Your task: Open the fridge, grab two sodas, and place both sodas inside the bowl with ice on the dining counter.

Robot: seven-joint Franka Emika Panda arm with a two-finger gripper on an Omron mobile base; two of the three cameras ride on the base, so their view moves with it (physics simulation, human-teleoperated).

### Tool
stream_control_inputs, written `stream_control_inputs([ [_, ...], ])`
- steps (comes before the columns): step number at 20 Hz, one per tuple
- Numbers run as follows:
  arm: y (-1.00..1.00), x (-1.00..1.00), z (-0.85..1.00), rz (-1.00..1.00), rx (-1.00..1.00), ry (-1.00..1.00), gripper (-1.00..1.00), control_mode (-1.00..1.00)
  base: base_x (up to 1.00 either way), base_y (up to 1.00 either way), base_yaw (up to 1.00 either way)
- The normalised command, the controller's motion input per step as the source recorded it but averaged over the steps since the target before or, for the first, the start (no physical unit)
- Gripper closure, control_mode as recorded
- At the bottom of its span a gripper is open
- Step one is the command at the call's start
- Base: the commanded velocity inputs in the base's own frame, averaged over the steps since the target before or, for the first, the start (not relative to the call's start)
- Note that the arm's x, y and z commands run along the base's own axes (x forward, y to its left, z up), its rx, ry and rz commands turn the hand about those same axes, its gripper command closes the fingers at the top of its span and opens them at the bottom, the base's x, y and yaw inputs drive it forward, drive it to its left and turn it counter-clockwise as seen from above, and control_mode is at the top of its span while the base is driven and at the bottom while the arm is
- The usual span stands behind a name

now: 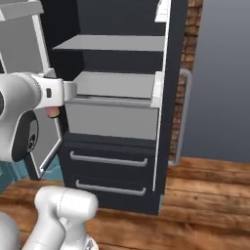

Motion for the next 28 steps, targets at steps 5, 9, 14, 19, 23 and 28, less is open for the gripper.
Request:
stream_control_inputs([
  [5, 0.0, 0.0, 0.0, 0.0, 0.0, 0.0, 1.0, 1.0, -0.83, 0.0, -0.47],
  [9, 0.0, 0.0, 0.0, 0.0, 0.0, 0.0, 1.0, 1.0, -0.53, 0.0, -0.58],
  [14, 0.0, 0.0, 0.0, 0.0, 0.0, 0.0, 1.0, 1.0, -0.25, -0.02, -0.63],
  [19, 0.0, 0.0, 0.0, 0.0, 0.0, 0.0, 1.0, 1.0, -0.04, -0.16, -0.64],
  [23, 0.0, 0.0, 0.0, 0.0, 0.0, 0.0, 1.0, 1.0, 0.23, -0.16, -0.62],
  [28, 0.0, 0.0, 0.0, 0.0, 0.0, 0.0, 1.0, 1.0, 0.63, -0.07, -0.54],
])
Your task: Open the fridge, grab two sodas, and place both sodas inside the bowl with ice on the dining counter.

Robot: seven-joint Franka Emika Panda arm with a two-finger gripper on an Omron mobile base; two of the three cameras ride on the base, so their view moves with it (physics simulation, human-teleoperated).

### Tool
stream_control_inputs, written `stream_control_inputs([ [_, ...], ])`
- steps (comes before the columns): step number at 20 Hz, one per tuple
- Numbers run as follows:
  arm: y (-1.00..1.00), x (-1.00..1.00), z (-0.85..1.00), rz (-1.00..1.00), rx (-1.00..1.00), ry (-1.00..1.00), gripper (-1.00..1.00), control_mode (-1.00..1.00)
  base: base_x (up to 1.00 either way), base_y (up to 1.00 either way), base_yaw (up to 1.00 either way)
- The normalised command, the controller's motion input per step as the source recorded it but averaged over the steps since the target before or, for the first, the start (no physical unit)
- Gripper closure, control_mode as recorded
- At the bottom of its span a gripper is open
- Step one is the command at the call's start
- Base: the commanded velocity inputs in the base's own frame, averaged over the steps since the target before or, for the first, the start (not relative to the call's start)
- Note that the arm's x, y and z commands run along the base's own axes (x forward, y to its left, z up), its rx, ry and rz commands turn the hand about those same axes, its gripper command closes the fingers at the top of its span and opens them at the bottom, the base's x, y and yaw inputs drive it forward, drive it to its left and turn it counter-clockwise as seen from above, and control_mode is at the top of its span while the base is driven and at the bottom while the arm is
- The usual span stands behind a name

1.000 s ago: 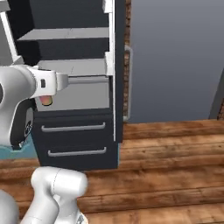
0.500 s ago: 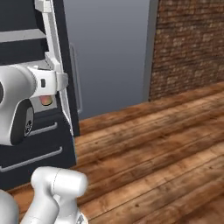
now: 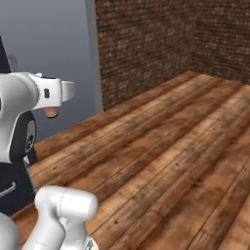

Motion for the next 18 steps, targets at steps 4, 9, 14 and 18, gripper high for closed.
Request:
stream_control_inputs([
  [4, 0.0, 0.0, 0.0, 0.0, 0.0, 0.0, 1.0, 1.0, 0.89, -0.01, -0.43],
  [9, 0.0, 0.0, 0.0, 0.0, 0.0, 0.0, 1.0, 1.0, 1.0, 0.0, -0.32],
  [14, 0.0, 0.0, 0.0, 0.0, 0.0, 0.0, 1.0, 1.0, 1.0, 0.0, -0.2],
  [18, 0.0, 0.0, 0.0, 0.0, 0.0, 0.0, 1.0, 1.0, 1.0, 0.0, -0.18],
])
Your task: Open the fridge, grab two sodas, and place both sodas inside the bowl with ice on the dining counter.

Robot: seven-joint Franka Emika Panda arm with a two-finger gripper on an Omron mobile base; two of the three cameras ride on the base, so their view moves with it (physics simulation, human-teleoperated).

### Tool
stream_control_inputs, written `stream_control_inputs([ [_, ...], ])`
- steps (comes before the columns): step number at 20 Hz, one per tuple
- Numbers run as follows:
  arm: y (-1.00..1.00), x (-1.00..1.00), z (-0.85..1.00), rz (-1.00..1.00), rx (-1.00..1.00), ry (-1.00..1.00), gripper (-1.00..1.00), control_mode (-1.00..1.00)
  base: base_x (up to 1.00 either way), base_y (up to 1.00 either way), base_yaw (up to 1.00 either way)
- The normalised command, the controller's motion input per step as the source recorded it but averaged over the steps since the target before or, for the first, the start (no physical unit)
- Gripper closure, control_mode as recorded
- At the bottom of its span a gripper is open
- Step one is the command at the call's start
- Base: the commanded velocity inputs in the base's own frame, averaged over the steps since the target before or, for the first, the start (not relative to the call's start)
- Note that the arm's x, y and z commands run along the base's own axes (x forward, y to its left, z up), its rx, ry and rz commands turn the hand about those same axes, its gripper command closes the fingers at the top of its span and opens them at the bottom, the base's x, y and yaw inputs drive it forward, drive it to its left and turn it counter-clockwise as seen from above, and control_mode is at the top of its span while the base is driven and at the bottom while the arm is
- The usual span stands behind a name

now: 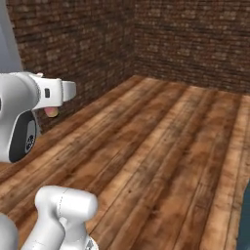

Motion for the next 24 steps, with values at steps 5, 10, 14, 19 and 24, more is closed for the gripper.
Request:
stream_control_inputs([
  [5, 0.0, 0.0, 0.0, 0.0, 0.0, 0.0, 1.0, 1.0, 1.0, 0.01, -0.25],
  [10, 0.0, 0.0, 0.0, 0.0, 0.0, 0.0, 1.0, 1.0, 1.0, 0.07, -0.32],
  [14, 0.0, 0.0, 0.0, 0.0, 0.0, 0.0, 1.0, 1.0, 0.9, 0.21, -0.4],
  [19, 0.0, 0.0, 0.0, 0.0, 0.0, 0.0, 1.0, 1.0, 0.74, 0.32, -0.45],
  [24, 0.0, 0.0, 0.0, 0.0, 0.0, 0.0, 1.0, 1.0, 0.64, 0.42, -0.49],
])
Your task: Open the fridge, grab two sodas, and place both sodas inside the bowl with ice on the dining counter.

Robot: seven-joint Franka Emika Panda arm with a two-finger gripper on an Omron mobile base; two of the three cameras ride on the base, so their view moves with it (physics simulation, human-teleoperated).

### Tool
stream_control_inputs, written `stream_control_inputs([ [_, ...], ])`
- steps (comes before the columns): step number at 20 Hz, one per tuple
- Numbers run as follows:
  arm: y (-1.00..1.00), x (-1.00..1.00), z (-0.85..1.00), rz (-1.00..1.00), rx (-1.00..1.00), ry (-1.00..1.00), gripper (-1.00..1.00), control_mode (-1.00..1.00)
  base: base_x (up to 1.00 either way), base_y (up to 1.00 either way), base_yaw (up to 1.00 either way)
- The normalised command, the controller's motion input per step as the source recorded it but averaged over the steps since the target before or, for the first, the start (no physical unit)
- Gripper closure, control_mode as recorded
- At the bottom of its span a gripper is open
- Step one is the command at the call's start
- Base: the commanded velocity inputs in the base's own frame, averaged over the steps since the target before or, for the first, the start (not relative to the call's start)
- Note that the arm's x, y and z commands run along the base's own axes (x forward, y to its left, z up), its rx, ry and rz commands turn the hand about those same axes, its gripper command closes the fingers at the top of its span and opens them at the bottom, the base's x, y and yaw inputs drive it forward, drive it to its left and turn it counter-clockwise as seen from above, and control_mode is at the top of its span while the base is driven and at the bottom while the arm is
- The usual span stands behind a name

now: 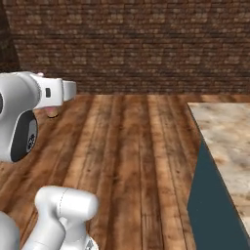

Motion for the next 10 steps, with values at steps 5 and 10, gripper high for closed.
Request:
stream_control_inputs([
  [5, 0.0, 0.0, 0.0, 0.0, 0.0, 0.0, 1.0, 1.0, 0.67, 0.46, -0.47],
  [10, 0.0, 0.0, 0.0, 0.0, 0.0, 0.0, 1.0, 1.0, 0.87, 0.51, -0.42],
])
